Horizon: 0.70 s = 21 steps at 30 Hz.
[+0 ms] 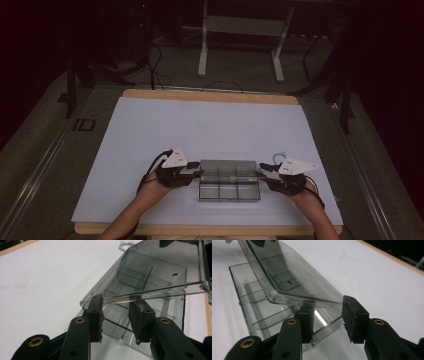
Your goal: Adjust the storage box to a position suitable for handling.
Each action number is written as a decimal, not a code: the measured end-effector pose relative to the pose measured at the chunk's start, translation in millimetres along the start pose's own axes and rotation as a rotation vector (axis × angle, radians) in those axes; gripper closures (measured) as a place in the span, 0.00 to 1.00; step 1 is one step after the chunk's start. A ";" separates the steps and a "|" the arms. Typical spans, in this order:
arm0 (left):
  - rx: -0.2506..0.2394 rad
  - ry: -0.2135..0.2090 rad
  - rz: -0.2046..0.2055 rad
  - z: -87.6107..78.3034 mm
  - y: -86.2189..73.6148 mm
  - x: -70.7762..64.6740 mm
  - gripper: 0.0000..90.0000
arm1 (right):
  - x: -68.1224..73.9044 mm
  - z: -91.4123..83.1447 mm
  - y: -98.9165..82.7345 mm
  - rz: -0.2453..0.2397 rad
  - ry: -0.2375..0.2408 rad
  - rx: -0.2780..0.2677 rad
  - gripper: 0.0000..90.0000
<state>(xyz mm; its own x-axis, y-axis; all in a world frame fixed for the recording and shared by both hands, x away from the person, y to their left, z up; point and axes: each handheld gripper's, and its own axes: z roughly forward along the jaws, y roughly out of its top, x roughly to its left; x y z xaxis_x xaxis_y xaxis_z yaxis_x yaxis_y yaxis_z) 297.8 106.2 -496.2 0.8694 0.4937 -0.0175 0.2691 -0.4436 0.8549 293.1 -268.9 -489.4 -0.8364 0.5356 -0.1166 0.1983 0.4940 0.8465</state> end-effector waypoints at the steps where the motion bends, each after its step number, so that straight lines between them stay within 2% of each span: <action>1: -0.002 0.002 0.003 0.1 0.5 0.3 0.71 | -0.1 1.3 1.4 -0.008 -0.002 -0.008 0.69; 6: -0.013 0.009 0.009 2.0 4.0 1.6 0.72 | -1.5 5.3 5.4 -0.030 -0.016 -0.017 0.71; 13: -0.017 0.013 0.009 2.3 8.7 7.1 0.76 | -4.8 6.3 6.6 -0.019 -0.055 -0.025 0.77; 19: -0.023 0.037 0.005 5.0 12.5 10.4 0.78 | -9.2 8.7 7.9 0.041 -0.053 -0.035 0.79; 21: -0.025 0.041 -0.001 5.9 13.9 12.5 0.80 | -9.0 9.0 9.3 0.056 -0.070 -0.044 0.79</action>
<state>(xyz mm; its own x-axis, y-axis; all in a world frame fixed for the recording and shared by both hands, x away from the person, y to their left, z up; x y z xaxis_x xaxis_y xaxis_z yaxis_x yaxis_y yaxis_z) 314.9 101.8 -487.6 0.8515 0.5244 0.0027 0.2587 -0.4245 0.8677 307.0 -263.0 -485.2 -0.7866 0.6089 -0.1031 0.2200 0.4322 0.8745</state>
